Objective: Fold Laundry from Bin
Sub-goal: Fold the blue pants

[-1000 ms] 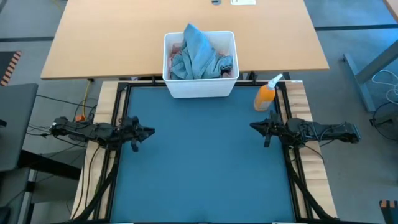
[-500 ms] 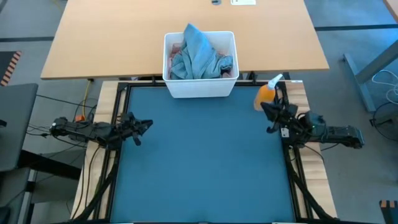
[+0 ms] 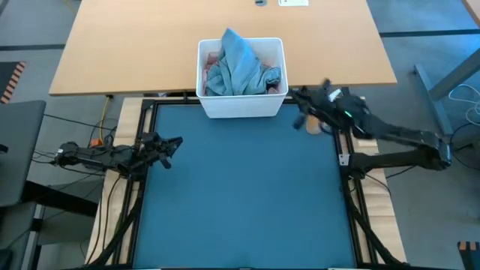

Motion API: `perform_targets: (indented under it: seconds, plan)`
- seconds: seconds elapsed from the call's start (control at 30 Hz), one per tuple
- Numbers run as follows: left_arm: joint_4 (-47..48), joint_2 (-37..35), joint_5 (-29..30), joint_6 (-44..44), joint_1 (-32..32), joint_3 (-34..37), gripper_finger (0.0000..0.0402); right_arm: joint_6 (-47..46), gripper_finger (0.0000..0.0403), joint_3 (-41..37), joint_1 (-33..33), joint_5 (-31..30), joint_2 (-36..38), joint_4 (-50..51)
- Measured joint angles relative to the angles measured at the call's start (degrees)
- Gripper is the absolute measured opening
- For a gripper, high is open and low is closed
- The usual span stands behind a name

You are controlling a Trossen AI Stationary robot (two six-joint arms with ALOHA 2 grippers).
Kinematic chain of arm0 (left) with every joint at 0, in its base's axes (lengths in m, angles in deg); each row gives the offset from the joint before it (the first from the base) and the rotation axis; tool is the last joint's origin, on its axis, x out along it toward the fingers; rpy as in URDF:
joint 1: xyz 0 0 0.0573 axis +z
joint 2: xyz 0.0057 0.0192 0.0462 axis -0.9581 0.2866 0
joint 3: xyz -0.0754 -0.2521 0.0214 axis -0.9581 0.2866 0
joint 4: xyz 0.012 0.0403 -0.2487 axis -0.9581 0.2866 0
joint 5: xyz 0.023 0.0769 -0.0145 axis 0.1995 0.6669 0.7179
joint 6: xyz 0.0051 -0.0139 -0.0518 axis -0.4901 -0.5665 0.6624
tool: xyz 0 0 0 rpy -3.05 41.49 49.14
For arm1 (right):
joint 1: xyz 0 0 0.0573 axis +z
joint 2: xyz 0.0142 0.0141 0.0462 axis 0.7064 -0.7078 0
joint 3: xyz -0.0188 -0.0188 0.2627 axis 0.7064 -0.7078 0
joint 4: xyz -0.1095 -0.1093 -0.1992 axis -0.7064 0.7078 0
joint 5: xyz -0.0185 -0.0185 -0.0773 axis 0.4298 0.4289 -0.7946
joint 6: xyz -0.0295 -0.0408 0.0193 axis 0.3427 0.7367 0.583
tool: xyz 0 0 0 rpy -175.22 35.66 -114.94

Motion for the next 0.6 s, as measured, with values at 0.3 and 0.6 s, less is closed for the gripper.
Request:
perform_targets:
  seconds: [0.3,0.6]
  plan:
    - [0.03,7.39,-11.64,0.51,0.0,-0.02,0.0045,0.44,0.0087,33.67,-11.04,10.72,-28.77,23.96]
    - [-3.18,15.35,-14.52,-3.3,-0.02,-0.02,0.0068,-3.39,0.0183,51.43,-16.12,11.18,-44.78,34.34]
